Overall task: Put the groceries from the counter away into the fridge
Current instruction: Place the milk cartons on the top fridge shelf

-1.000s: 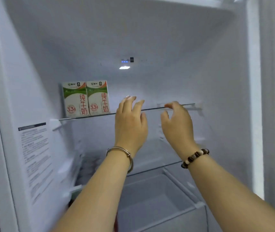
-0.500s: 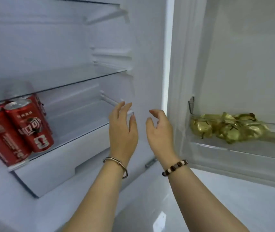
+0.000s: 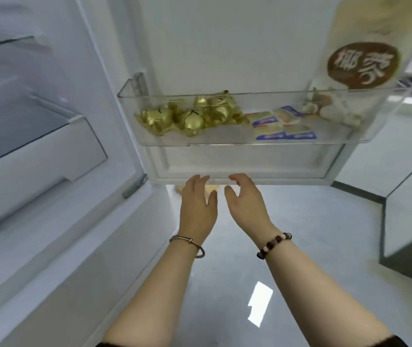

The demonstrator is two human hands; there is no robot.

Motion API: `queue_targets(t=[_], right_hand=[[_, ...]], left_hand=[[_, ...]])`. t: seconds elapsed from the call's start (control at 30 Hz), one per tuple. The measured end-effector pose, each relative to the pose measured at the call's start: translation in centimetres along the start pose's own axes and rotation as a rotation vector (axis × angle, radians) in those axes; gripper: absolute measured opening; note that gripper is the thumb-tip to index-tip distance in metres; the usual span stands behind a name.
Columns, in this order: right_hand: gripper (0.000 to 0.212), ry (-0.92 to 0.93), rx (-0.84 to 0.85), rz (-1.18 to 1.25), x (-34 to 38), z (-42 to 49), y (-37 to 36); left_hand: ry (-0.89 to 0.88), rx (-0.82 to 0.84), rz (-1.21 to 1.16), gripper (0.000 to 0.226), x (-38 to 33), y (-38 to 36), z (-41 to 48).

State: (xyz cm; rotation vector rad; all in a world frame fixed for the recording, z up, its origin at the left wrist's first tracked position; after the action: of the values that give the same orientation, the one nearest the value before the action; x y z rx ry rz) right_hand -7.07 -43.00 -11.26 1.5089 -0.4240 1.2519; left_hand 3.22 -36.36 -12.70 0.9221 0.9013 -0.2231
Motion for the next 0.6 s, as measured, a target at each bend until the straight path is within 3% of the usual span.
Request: queue_targets(t=[0.17, 0.33, 0.6], right_hand=[[0.037, -0.121, -0.191, -0.134, -7.7, -3.9, 11.9], [0.042, -0.189, -0.437, -0.430, -14.0, -10.1, 24.0], [0.064, -0.636, -0.706, -0.626, -21.5, -23.9, 38.5]], left_hand=[[-0.094, 0.172, 0.010, 0.044, -8.4, -10.3, -2.3], [-0.329, 0.342, 0.103, 0.052, -18.2, -20.4, -7.3], [-0.642, 0.617, 0.095, 0.061, -33.1, -32.2, -17.3]])
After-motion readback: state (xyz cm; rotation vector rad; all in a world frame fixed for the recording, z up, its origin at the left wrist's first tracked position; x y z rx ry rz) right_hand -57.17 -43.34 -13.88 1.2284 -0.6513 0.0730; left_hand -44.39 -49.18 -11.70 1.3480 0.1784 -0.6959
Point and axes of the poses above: each hand's wrist, its own z-axis towards the middle knuckle, its own y-axis out of the back of the hand, x = y × z, the point moved 5 cm from there along z, towards the middle knuckle, and after that the axes turned 1 degree about y, right-handed, at the moved point
